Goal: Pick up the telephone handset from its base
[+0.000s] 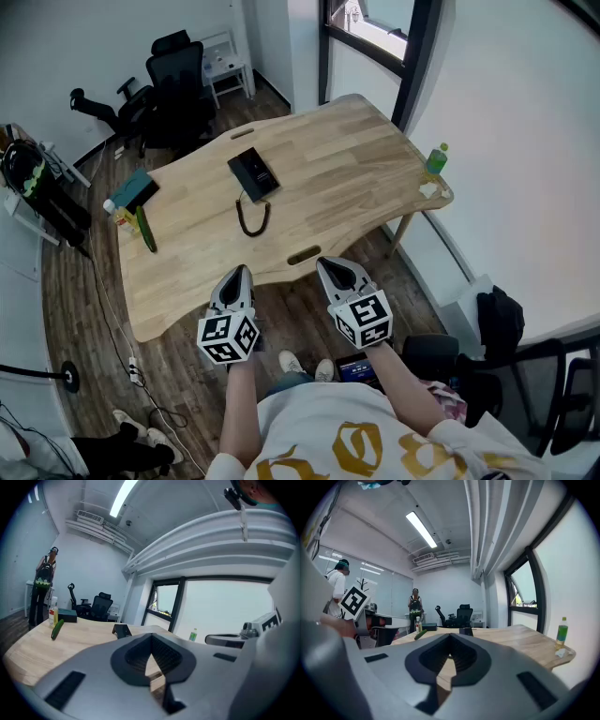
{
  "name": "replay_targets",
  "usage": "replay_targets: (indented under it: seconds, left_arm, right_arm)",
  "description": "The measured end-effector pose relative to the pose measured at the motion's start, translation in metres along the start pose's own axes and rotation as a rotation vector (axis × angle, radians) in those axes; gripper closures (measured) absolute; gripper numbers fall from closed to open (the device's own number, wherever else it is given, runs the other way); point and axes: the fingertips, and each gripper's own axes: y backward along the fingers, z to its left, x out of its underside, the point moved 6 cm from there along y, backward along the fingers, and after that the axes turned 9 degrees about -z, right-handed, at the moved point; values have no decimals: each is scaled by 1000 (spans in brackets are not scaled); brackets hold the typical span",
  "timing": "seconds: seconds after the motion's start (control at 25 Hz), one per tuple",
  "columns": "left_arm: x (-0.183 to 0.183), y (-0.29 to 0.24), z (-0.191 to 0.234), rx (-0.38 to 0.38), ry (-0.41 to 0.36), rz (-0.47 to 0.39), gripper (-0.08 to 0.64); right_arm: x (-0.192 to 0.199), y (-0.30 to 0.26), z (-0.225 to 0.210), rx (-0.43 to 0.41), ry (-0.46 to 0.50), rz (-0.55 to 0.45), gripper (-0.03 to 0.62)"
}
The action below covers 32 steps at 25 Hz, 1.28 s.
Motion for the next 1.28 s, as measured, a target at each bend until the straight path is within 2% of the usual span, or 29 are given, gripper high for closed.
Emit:
replay_targets:
  seconds: [0.32,0.52,0.72,0.88,1.04,1.28]
  left_arm:
    - [9,10,-7,7,-23,40,554]
    - [5,15,-7,-3,-21,26,555]
    - [7,14,-5,-11,-3,24,555]
    - [8,3,-3,-3,-4,23,554]
    - [4,-13,8,-8,53,7,554]
    - [5,-60,29,-8,75,4,554]
  right_arm:
    - [6,11,0,27,-37,-4,588]
    - [6,14,0,18,-74,-25,588]
    - [10,17,0,17,-71,-17,588]
    - [15,12,-9,29,-79,-8,588]
    - [18,-5,-18,26,-82,2,588]
    - [27,-47,-39,25,-90,32,588]
